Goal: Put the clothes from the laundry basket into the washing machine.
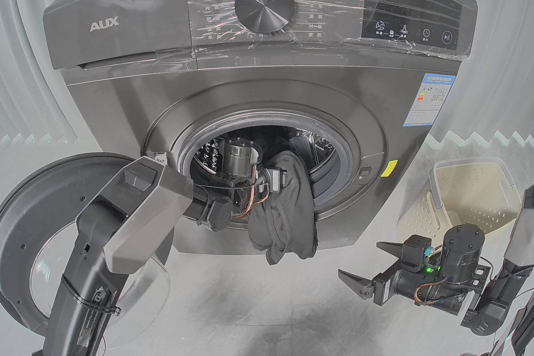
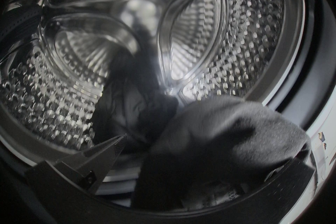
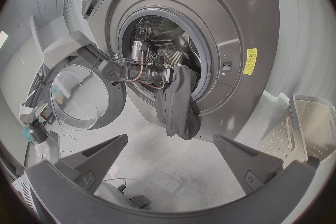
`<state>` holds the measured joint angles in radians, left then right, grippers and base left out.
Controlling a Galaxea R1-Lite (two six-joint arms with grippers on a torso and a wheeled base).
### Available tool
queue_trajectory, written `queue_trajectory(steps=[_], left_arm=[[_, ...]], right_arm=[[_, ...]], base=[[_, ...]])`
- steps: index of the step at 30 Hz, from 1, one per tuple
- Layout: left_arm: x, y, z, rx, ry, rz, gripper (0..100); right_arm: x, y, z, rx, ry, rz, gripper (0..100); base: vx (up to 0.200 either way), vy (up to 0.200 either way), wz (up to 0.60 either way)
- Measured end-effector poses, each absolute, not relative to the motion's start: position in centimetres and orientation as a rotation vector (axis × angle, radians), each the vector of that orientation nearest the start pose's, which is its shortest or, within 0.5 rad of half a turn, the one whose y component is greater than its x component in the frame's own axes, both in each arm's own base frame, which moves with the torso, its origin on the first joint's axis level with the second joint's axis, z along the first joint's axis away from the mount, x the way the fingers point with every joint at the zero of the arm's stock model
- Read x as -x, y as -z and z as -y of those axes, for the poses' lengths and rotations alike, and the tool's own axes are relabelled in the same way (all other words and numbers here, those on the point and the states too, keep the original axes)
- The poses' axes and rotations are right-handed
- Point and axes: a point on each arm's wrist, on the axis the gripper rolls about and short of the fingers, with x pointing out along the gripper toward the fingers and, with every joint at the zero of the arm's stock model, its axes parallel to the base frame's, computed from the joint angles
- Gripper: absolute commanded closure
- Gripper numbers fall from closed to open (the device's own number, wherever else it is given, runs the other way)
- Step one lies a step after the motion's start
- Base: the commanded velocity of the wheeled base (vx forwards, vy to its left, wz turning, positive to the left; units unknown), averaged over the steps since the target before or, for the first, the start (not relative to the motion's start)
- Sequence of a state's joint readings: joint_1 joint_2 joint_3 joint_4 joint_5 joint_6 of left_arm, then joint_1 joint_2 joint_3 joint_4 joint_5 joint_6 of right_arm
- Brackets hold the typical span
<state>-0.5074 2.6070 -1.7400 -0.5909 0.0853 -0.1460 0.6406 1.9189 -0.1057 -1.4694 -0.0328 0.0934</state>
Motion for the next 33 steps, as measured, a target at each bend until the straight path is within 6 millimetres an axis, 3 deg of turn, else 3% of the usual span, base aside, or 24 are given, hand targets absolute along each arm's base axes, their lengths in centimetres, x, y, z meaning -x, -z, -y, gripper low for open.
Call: queue_trajectory(steps=[9, 17, 18, 25, 33], left_arm=[[-40.9, -4.6, 24.7, -0.001, 0.475, -0.533, 0], [-40.2, -4.6, 25.1, 0.004, 0.536, -0.549, 0], [-40.2, -4.4, 25.2, 0.001, 0.538, -0.552, 100], [-41.3, -4.5, 25.7, 0.025, 0.542, -0.481, 100], [-44.6, -7.5, 26.2, 0.102, 0.464, -0.264, 100]], right_arm=[[-18.4, -6.0, -13.8, 0.026, -0.590, -0.357, 0], [-18.4, -6.0, -13.9, 0.027, -0.595, -0.355, 0], [-18.4, -6.0, -13.9, 0.027, -0.596, -0.356, 0], [-18.3, -6.0, -14.0, 0.028, -0.602, -0.356, 0], [-18.2, -6.0, -14.2, 0.030, -0.608, -0.356, 0]], base=[[0.000, 0.000, 0.00], [0.000, 0.000, 0.00], [0.000, 0.000, 0.00], [0.000, 0.000, 0.00], [0.000, 0.000, 0.00]])
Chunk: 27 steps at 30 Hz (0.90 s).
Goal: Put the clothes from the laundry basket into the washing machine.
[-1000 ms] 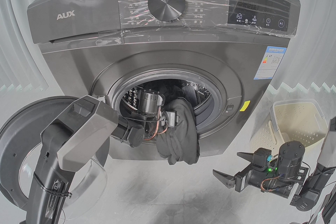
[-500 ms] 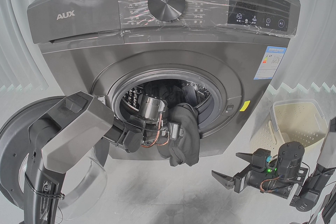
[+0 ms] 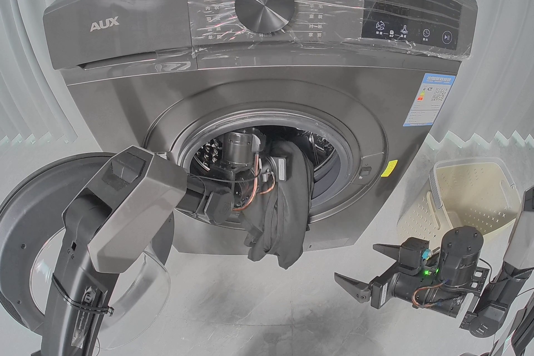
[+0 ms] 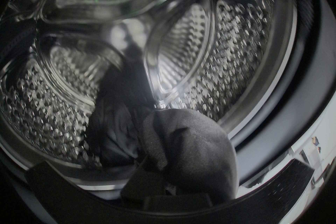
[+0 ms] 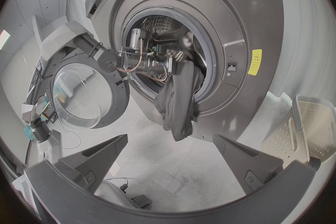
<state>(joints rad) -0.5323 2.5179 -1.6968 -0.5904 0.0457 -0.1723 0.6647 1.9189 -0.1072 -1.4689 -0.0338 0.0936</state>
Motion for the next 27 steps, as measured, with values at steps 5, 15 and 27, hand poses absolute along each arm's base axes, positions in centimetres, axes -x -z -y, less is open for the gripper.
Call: queue_trajectory(steps=[5, 15, 27], left_arm=[[-46.8, -9.9, 25.8, 0.151, 0.400, -0.137, 100], [-48.2, -9.4, 24.9, 0.199, 0.342, -0.111, 0], [-45.1, -5.6, 25.4, 0.151, 0.395, -0.313, 0]], right_arm=[[-18.1, -6.0, -14.3, 0.031, -0.615, -0.356, 0], [-18.1, -5.8, -14.4, 0.033, -0.619, -0.362, 0], [-18.1, -5.8, -14.4, 0.033, -0.619, -0.365, 0]], base=[[0.000, 0.000, 0.00], [0.000, 0.000, 0.00], [0.000, 0.000, 0.00]])
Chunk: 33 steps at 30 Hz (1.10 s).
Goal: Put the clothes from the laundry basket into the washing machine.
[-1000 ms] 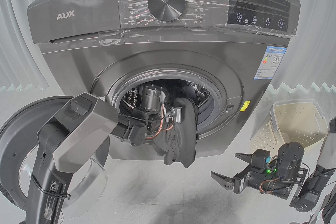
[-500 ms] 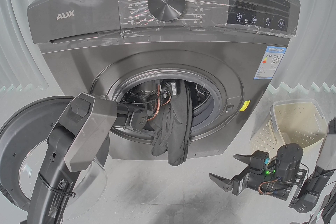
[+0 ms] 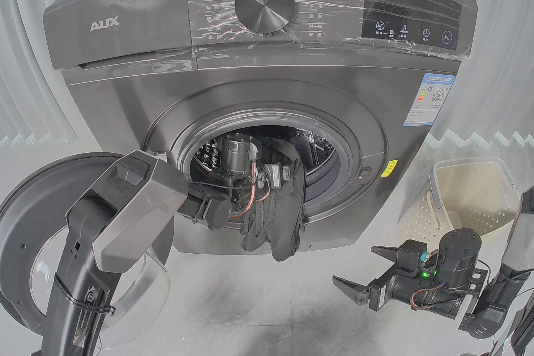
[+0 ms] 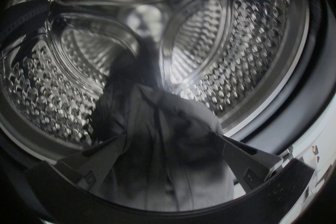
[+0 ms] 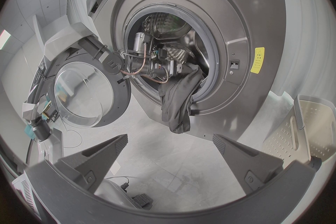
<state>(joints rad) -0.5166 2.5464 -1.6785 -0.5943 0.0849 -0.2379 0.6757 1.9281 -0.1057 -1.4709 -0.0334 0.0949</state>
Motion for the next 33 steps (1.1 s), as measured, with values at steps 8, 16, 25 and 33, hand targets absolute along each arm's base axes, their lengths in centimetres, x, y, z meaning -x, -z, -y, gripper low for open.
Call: queue_trajectory(steps=[8, 16, 25, 33], left_arm=[[-41.1, -3.2, 25.6, 0.067, 0.512, -0.470, 0], [-41.0, -2.0, 25.4, 0.016, 0.528, -0.467, 100], [-42.7, -1.8, 25.0, 0.033, 0.492, -0.415, 100], [-46.5, -6.0, 25.5, 0.106, 0.402, -0.162, 100]], right_arm=[[-18.0, -5.8, -14.4, 0.034, -0.619, -0.366, 0], [-18.0, -5.8, -14.4, 0.034, -0.620, -0.366, 0], [-18.0, -5.8, -14.4, 0.034, -0.620, -0.366, 0], [-18.0, -5.8, -14.5, 0.034, -0.623, -0.364, 0]], base=[[0.000, 0.000, 0.00], [0.000, 0.000, 0.00], [0.000, 0.000, 0.00], [0.000, 0.000, 0.00]])
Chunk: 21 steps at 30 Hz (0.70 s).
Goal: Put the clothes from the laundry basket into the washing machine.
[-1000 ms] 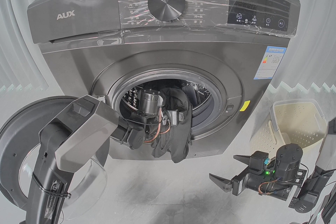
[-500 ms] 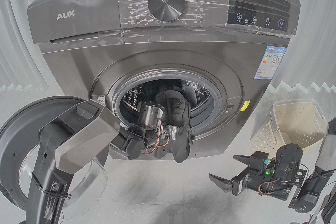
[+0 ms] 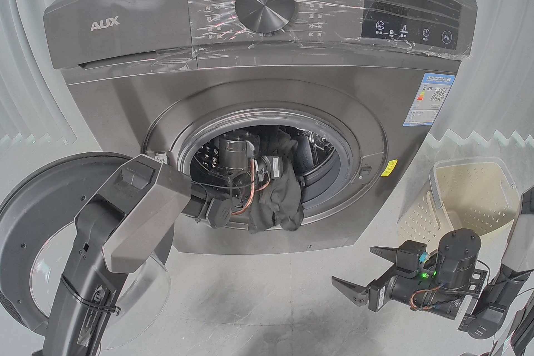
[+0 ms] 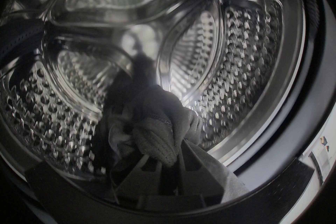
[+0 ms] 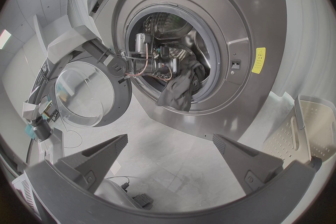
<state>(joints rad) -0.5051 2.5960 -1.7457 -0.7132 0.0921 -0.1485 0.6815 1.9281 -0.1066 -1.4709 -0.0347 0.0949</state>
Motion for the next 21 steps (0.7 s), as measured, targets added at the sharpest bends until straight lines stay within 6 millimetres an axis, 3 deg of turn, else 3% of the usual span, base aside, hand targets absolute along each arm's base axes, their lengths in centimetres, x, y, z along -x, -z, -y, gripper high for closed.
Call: queue_trajectory(steps=[3, 4, 13, 21], left_arm=[[-47.5, -6.9, 25.5, 0.126, 0.378, -0.097, 100], [-47.7, -7.0, 25.5, 0.130, 0.373, -0.085, 0], [-47.9, -5.8, 25.4, 0.152, 0.359, -0.105, 0], [-45.4, -3.9, 25.2, 0.112, 0.416, -0.258, 0]], right_arm=[[-18.0, -5.8, -14.5, 0.035, -0.626, -0.364, 0], [-17.9, -5.8, -14.5, 0.035, -0.626, -0.364, 0], [-17.9, -5.8, -14.6, 0.035, -0.627, -0.364, 0], [-17.9, -5.7, -14.5, 0.036, -0.627, -0.367, 0]], base=[[0.000, 0.000, 0.00], [0.000, 0.000, 0.00], [0.000, 0.000, 0.00], [0.000, 0.000, 0.00]])
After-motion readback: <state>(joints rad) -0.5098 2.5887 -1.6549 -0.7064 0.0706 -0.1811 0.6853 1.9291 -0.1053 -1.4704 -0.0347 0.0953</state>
